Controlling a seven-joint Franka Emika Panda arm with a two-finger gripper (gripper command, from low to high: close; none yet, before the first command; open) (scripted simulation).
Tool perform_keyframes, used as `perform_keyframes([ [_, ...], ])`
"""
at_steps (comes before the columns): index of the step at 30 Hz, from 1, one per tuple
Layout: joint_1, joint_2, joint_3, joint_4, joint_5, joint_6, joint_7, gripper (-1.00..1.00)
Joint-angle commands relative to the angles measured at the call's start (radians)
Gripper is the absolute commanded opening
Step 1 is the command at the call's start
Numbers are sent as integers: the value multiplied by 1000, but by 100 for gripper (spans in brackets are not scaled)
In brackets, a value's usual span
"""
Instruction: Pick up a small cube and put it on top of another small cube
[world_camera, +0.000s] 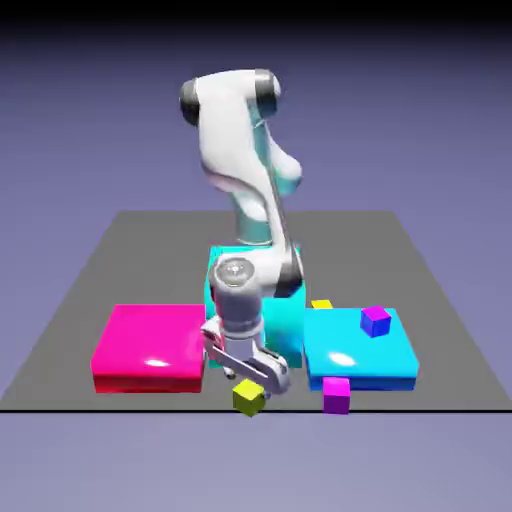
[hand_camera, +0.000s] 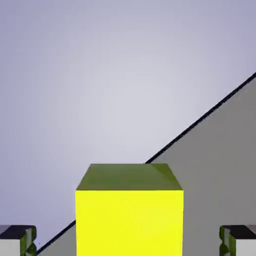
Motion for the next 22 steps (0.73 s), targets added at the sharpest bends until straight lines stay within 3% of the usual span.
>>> perform_keyframes([
  [1, 0, 0, 0, 0, 0, 0, 0, -100],
  [6, -49, -145, 57, -17, 56, -127, -36, -100],
  [13, 66, -162, 303, 91, -80, -325, -264, -100],
  [18, 125, -32, 226, 78, -172, -193, -205, -100],
  [19, 125, -32, 226, 78, -172, -193, -205, 100],
  [22, 92, -104, 269, 85, -121, -267, -237, 100],
])
